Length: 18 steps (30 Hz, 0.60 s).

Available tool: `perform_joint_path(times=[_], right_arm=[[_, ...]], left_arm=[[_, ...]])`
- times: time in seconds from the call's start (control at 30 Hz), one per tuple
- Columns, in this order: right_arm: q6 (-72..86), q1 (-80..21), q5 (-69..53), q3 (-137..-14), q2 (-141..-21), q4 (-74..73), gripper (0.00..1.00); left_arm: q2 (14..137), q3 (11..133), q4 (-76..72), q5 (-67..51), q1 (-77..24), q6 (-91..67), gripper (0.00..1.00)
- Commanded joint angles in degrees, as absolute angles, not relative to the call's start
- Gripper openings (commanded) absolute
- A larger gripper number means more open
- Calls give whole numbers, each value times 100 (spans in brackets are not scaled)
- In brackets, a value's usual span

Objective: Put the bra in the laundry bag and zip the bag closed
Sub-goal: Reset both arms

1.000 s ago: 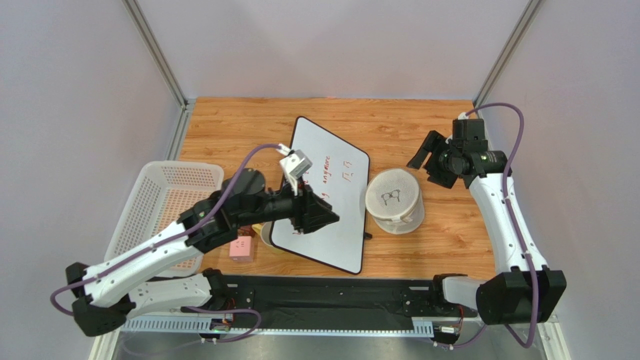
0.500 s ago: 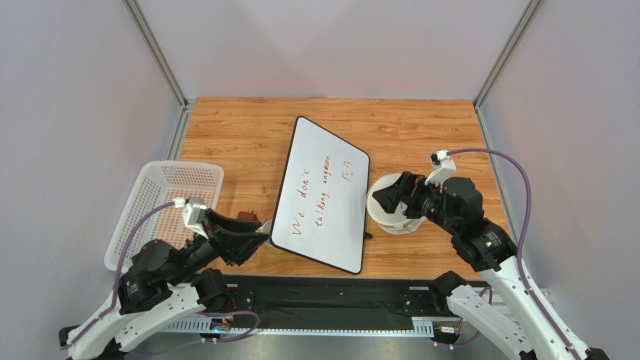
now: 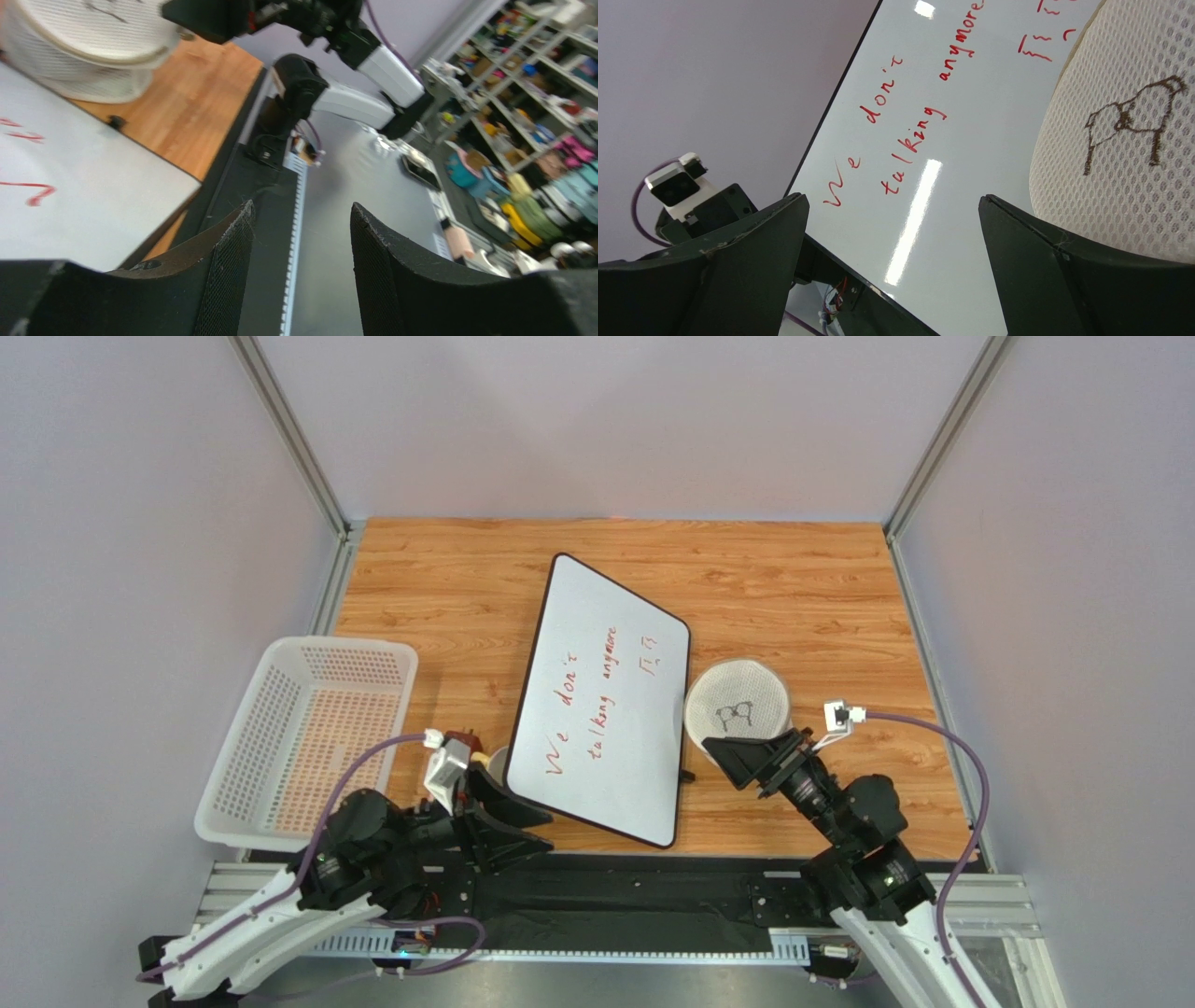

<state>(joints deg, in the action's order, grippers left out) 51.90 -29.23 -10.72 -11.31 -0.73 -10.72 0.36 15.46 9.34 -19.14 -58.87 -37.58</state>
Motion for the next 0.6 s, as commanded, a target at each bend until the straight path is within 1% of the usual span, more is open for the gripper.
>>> perform_joint_path(times=[0.0, 0.07, 0.2, 0.57], right_arm=[[5835, -2962, -1571, -722, 61, -222, 100], [6116, -2971, -1775, -197, 384, 234, 100], [6617, -2971, -1934, 465, 369, 878, 100], [6170, -2971, -1547, 457, 360, 26, 100]], left_arm=[[-668, 409, -2403, -3523, -5915, -5007, 59], [-738, 72, -3483, -3665, -5941, -5438, 60], [-730, -648, -4279, -3841, -6011, -5774, 60], [-729, -756, -4052, -3806, -6135, -5608, 59]])
